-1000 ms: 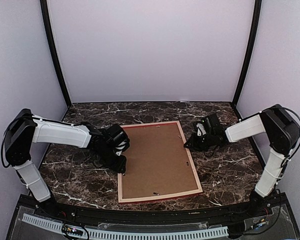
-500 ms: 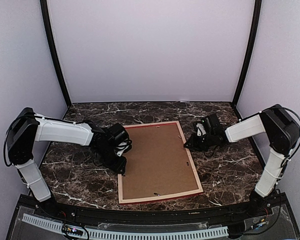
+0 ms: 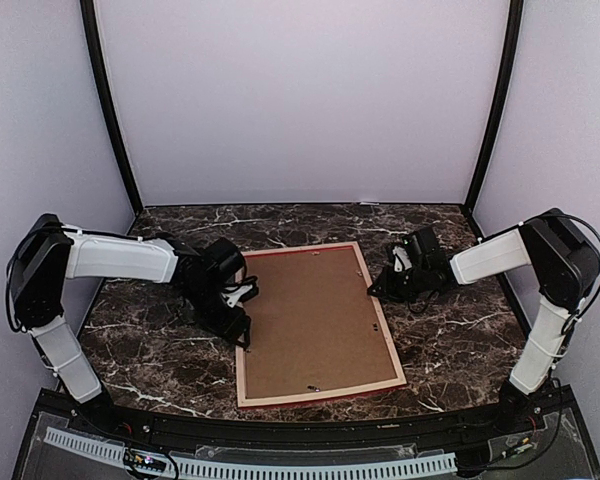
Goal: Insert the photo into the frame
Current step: Press the fastener onto the backboard.
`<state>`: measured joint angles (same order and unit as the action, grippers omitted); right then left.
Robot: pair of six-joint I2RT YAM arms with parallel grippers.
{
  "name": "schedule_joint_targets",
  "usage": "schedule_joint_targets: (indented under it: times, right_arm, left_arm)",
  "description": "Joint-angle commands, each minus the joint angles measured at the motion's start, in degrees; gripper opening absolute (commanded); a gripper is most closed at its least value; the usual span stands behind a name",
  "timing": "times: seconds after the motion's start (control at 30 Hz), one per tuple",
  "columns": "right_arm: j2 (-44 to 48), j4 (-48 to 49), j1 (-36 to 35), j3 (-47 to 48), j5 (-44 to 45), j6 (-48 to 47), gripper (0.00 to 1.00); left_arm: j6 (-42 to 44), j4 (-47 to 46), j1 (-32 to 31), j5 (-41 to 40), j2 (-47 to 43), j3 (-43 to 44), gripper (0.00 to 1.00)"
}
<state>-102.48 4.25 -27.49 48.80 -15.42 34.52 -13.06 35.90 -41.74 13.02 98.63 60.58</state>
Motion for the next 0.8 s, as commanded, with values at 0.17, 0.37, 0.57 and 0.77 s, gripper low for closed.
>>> schedule_joint_targets:
  times: [0.17, 0.37, 0.57, 0.77]
  right_arm:
    - [-1.74, -12.59, -0.79, -1.80, 2.06, 1.17, 0.00]
    - [0.07, -12.73, -1.83, -2.41, 1.87, 2.23, 0.00]
    - [1.99, -11.24, -3.57, -4.54, 1.60, 4.85, 0.00]
    - [5.98, -12.45, -5.88, -6.07, 2.50, 6.75, 0.03]
  left_arm:
    - [-4.31, -5.26, 5.25, -0.31, -3.19, -0.45, 0.68]
    - [-5.62, -8.08, 5.97, -2.75, 2.05, 1.92, 0.62]
    - [-5.83, -8.64, 6.02, -2.90, 6.60, 4.93, 0.50]
    - [-6.00, -8.57, 5.97, -3.81, 7.36, 5.83, 0.38]
